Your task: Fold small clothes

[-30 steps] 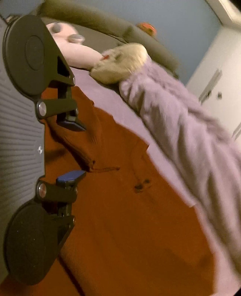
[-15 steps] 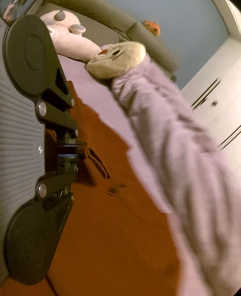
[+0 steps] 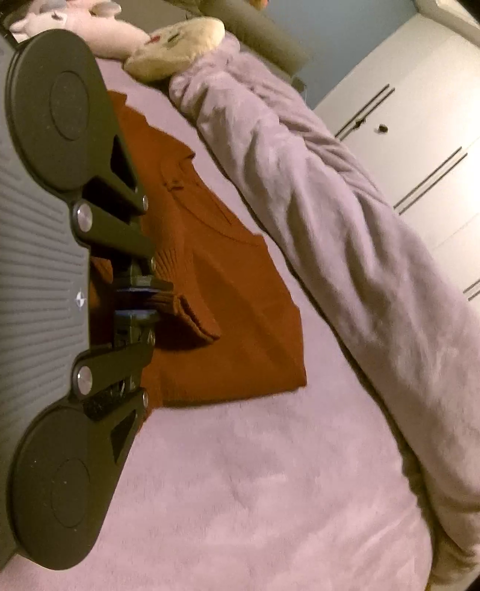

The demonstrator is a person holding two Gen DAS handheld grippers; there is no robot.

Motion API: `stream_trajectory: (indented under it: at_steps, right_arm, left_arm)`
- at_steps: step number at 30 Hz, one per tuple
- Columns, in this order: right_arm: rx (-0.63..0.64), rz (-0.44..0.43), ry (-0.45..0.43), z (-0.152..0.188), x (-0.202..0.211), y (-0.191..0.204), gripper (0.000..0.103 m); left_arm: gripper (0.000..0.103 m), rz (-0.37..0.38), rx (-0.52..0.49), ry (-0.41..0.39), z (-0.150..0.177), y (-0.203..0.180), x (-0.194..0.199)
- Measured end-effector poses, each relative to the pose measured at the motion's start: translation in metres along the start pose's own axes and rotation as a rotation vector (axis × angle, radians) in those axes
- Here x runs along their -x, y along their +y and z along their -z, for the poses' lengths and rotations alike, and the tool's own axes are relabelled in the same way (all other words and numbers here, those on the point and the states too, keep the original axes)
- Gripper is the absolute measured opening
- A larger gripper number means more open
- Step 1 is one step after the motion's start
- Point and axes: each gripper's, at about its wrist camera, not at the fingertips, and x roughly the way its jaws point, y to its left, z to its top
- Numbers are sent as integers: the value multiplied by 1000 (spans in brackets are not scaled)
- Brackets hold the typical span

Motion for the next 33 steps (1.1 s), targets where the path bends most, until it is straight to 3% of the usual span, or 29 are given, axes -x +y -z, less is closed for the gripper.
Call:
stream_trajectory:
  at_steps: [5,6,11,15,30,33]
  right_arm:
    - [-22,-32,36,4,-10,1,15]
    - [-15,-35,38,4,-12,4,10]
    - [152,20,-58,1,5,28,5]
    - [211,100,-105,-2,12,25,5]
    - [397,288,-27,13,-16,18,5]
    - [439,386,-93,16,-6,30,15]
  left_arm:
    - [89,5,-2,20,4,0,0]
    - [89,2,-3,17,4,0,2]
    - [90,-43,-10,-9,1,2,5]
    - [92,-81,-52,-28,-1,-2,6]
    - [94,-87,-99,1,-1,-6,2]
    - [94,-83,-104,-6,-2,-8,8]
